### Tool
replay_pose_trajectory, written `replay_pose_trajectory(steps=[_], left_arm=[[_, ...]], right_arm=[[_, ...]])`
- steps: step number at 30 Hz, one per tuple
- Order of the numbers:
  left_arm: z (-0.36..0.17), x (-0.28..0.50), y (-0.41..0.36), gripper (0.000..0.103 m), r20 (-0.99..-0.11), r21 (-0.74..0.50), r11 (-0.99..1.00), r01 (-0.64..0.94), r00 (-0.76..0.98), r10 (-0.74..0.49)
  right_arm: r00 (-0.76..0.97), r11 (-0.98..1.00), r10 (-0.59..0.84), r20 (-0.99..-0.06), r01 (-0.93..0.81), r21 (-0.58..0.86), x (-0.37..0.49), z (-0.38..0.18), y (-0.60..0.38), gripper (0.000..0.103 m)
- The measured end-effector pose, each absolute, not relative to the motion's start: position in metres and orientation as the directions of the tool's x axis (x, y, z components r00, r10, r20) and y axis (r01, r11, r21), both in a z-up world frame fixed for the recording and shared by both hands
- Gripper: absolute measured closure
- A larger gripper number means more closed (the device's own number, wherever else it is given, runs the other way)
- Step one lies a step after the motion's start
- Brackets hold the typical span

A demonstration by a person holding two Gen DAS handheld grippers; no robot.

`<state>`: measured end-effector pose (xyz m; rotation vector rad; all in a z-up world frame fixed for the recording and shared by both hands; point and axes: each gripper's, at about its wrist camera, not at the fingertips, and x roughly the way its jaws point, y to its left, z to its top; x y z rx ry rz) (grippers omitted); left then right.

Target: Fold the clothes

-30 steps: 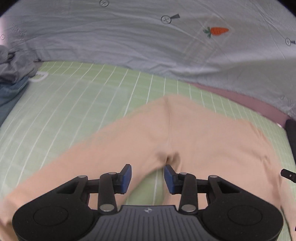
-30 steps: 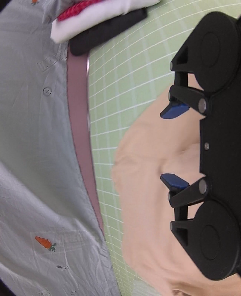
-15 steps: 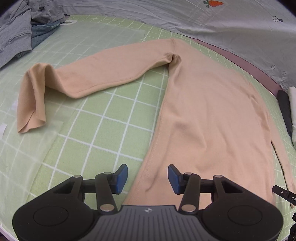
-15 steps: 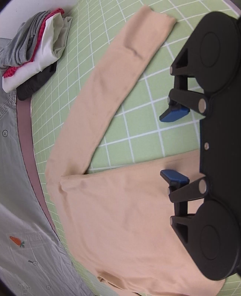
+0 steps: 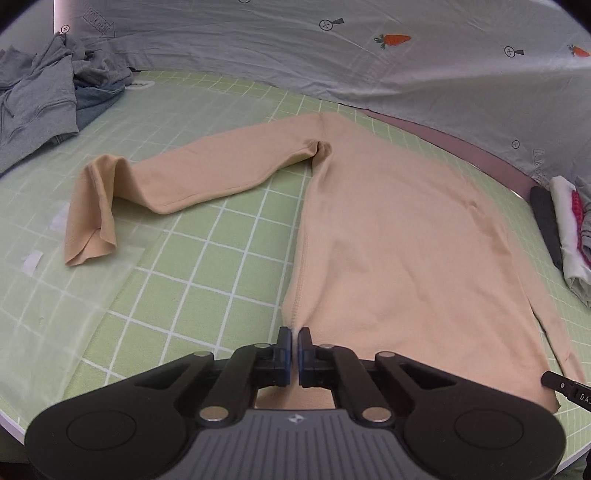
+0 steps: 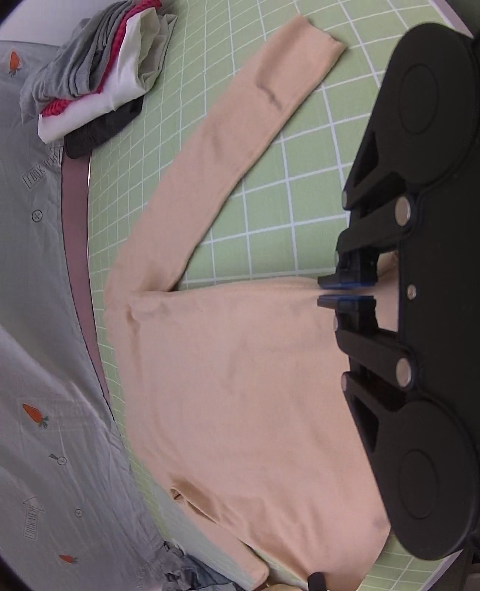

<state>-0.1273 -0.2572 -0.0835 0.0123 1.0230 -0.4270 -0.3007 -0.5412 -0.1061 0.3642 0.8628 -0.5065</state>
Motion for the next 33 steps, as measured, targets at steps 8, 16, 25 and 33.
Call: replay_pose_trajectory(steps=[8, 16, 25, 33], left_arm=[[-0.096, -0.127, -0.226, 0.068, -0.868, -0.149, 0.960, 0.236, 0.434, -0.241], [-0.089, -0.094, -0.189, 0.043, -0.866, 0.002, 0.997, 0.074, 0.500, -0.035], [-0.093, -0.037, -0.161, 0.043, -0.849, 0.014, 0.998, 0.062, 0.528, -0.021], [-0.106, 0.006, -0.165, 0.036, -0.831, 0.060, 0.991, 0.121, 0.556, -0.018]], right_arm=[[0.479, 0.803, -0.307, -0.823, 0.595, 0.047, -0.298, -0.117, -0.534, 0.074], [0.480, 0.834, -0.323, -0.815, 0.552, -0.006, -0.270, -0.118, -0.513, 0.003], [0.419, 0.815, -0.327, -0.847, 0.579, -0.028, -0.243, -0.133, -0.493, 0.001], [0.401, 0.750, -0.363, -0.841, 0.661, -0.008, -0.233, -0.141, -0.484, 0.000]])
